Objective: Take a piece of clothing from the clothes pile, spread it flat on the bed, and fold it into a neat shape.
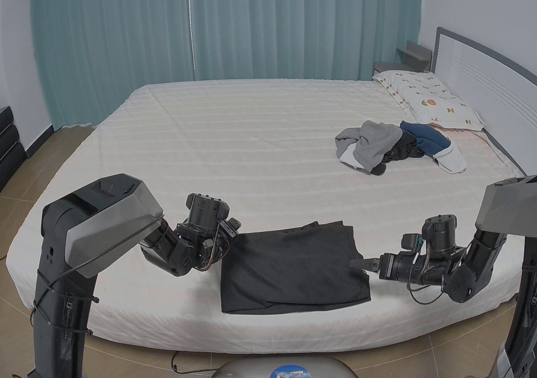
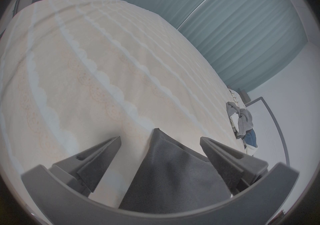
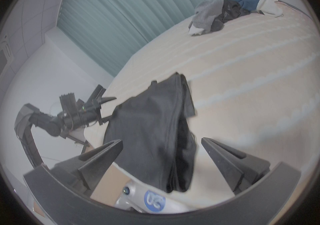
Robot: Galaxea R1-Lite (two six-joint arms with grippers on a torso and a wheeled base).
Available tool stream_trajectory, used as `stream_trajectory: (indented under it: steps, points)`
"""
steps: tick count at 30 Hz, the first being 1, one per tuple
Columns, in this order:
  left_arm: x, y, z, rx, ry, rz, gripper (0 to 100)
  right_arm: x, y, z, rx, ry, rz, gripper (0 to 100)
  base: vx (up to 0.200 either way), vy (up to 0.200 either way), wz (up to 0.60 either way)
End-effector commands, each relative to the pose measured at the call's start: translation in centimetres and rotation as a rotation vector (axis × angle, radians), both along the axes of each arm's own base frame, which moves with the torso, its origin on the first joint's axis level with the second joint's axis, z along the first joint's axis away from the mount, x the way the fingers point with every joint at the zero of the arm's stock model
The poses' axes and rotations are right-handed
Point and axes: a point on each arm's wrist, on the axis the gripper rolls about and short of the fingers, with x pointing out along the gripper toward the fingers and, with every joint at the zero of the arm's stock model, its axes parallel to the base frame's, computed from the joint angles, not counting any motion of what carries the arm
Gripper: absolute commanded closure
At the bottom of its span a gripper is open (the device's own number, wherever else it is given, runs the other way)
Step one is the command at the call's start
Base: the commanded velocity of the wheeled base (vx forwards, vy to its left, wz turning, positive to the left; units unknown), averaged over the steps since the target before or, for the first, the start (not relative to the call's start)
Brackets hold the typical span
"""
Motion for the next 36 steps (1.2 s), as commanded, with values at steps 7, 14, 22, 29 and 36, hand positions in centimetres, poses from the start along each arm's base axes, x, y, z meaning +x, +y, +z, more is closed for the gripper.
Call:
stream_trajectory:
  steps: [7,14,22,29,36]
  points:
    - [-2.1,1.1,0.6,-0.038,0.005,0.006,0,7.1,1.0,-0.6,0.137,0.005,-0.134,0,0.000,0.000,0.00]
    - [-2.1,1.1,0.5,-0.038,0.002,0.008,0,8.9,1.6,-2.2,0.165,0.015,-0.178,0,0.000,0.000,0.00]
    - [-2.1,1.1,0.5,-0.036,0.001,0.008,0,10.4,2.4,-2.7,0.160,-0.020,-0.207,0,0.000,0.000,0.00]
    - [-2.1,1.1,0.5,-0.037,0.000,0.007,0,10.7,2.5,-3.2,0.158,-0.018,-0.206,0,0.000,0.000,0.00]
    - [-2.1,1.1,0.4,-0.036,0.001,0.008,0,10.9,2.4,-3.6,0.155,-0.015,-0.209,100,0.000,0.000,0.00]
